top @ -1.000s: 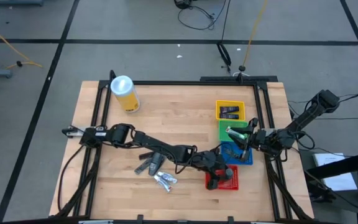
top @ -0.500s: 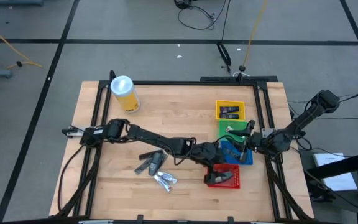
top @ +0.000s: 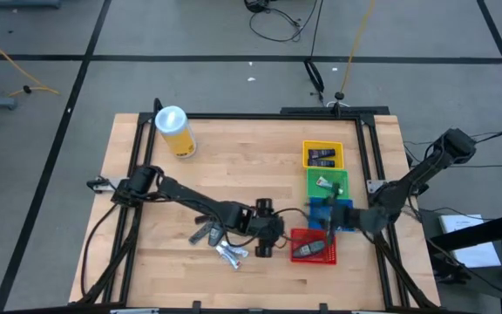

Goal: Pick & Place Travel size toiletries
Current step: Adjust the red bin

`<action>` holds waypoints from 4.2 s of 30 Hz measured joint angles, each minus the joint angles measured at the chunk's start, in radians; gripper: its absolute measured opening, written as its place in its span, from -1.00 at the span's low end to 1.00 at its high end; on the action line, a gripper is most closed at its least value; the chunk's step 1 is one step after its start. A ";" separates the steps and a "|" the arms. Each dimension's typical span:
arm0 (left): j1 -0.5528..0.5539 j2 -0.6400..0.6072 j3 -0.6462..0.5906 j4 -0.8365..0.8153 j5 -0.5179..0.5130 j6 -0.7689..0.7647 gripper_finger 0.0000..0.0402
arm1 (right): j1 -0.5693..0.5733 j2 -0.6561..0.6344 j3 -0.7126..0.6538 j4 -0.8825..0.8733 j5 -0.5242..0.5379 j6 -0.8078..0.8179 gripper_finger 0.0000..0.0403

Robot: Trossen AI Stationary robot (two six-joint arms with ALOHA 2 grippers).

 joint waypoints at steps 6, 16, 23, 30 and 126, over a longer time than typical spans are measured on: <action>-0.002 -0.002 -0.186 0.225 0.120 -0.082 0.21 | 0.000 0.211 0.299 -0.529 -0.209 0.373 -0.47; -0.006 0.017 -0.292 0.651 0.298 -0.036 0.21 | 0.053 0.400 0.457 -0.895 -0.624 0.799 -0.75; -0.002 0.014 -0.291 0.793 0.296 0.050 0.21 | 0.093 0.397 0.450 -1.070 -0.658 1.004 -0.96; 0.011 0.015 -0.290 0.830 0.292 0.058 0.21 | 0.092 0.397 0.415 -1.165 -0.753 1.077 -0.99; -0.063 -0.253 -0.495 0.320 -0.299 0.034 0.21 | -0.033 0.433 0.409 -0.978 -0.673 1.016 -1.00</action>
